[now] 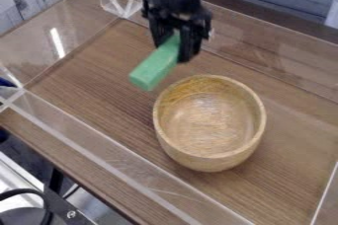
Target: Remove the green block from inside the brown bowl and put it on the table
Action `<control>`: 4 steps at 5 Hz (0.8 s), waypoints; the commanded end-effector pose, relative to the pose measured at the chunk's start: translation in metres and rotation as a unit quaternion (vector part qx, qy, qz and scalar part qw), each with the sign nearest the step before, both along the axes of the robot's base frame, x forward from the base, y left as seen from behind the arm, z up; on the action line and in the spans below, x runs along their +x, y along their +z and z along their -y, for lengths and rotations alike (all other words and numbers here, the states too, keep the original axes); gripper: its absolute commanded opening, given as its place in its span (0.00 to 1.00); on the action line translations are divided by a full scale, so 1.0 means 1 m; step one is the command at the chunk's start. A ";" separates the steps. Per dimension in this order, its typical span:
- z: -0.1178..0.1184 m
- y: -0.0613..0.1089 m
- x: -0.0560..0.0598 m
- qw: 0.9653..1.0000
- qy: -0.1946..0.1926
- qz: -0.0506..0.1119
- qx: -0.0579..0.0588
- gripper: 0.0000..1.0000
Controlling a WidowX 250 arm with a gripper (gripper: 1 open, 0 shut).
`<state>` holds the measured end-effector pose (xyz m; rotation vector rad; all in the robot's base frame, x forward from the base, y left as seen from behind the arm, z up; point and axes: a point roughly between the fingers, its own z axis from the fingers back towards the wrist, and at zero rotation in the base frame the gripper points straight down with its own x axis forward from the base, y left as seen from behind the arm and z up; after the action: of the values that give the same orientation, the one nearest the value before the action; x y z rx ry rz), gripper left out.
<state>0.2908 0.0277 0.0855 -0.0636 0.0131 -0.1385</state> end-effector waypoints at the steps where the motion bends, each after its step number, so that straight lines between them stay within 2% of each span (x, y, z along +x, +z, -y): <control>1: 0.003 0.005 0.010 0.999 0.002 0.032 0.006 0.00; 4: 0.010 -0.015 0.012 1.000 -0.011 0.019 0.010 0.00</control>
<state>0.2990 0.0204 0.0655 -0.0486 0.0004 -0.1486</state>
